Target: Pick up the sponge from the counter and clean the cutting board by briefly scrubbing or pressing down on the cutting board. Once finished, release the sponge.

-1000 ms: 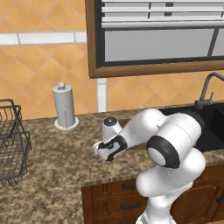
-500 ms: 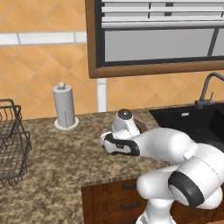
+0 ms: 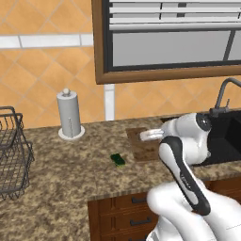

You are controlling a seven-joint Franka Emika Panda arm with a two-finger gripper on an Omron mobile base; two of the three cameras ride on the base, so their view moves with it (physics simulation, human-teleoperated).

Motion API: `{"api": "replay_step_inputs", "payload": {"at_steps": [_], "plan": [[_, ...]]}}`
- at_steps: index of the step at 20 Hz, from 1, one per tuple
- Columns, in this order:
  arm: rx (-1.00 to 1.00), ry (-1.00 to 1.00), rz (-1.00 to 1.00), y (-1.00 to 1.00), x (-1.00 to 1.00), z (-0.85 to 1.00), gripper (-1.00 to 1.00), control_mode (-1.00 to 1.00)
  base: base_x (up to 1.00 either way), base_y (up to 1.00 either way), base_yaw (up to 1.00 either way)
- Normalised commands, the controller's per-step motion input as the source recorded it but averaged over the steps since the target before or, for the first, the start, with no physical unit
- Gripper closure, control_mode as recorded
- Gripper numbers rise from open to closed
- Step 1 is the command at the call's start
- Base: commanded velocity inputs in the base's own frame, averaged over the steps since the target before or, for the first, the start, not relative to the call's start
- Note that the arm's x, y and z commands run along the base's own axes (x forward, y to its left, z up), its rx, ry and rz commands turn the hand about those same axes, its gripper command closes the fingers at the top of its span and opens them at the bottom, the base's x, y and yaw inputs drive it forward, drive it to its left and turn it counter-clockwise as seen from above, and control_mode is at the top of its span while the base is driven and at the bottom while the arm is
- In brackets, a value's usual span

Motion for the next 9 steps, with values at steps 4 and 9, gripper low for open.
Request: {"api": "replay_step_inputs", "payload": {"at_steps": [4, 9], "plan": [[0.25, -0.34, -0.08, -0.82, -1.0, 1.0, -1.0, -1.0, 0.0, 0.0, 0.0], [0.21, -0.31, -0.13, -0.75, -1.0, 1.0, -1.0, -1.0, 0.0, 0.0, 0.0]]}}
